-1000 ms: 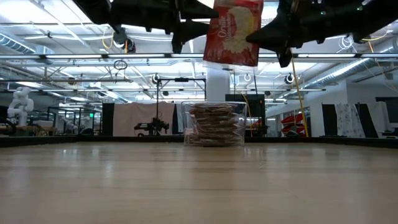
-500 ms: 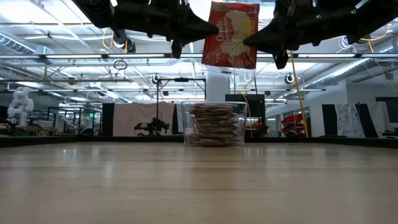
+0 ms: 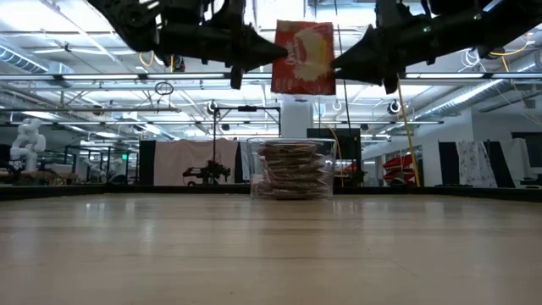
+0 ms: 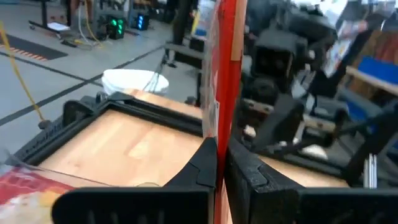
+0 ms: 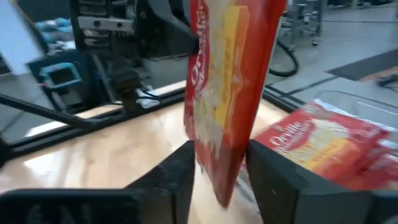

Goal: Sort popcorn bags into baskets
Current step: Put the red popcorn pack into the transparent bin

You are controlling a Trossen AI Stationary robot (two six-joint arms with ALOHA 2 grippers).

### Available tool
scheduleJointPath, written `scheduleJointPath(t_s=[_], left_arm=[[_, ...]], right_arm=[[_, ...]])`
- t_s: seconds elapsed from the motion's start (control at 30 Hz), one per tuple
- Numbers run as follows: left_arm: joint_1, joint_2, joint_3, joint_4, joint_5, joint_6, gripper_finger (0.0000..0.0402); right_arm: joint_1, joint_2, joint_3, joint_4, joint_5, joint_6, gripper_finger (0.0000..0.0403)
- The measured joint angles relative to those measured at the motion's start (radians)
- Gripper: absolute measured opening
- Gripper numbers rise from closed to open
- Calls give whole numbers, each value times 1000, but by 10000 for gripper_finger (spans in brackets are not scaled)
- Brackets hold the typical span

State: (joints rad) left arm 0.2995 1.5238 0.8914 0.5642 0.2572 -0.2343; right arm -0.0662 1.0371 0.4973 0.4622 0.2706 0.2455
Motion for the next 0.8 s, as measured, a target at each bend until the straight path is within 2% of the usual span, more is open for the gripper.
scheduleJointPath(t_s=[0.2, 0.33, 0.57, 0.8], left_arm=[[111, 0, -119, 231, 8, -132, 12], [165, 0, -198, 282, -3, -215, 12], [156, 19, -218, 319, -47, -223, 23], [162, 95, -211, 329, -85, -273, 27]], right_arm=[[2, -23, -1, -101, 129, 18, 171], [2, -33, -10, -108, 148, 30, 173], [2, -33, -108, 73, 148, 31, 170], [-2, -33, -216, 262, 148, 81, 169]])
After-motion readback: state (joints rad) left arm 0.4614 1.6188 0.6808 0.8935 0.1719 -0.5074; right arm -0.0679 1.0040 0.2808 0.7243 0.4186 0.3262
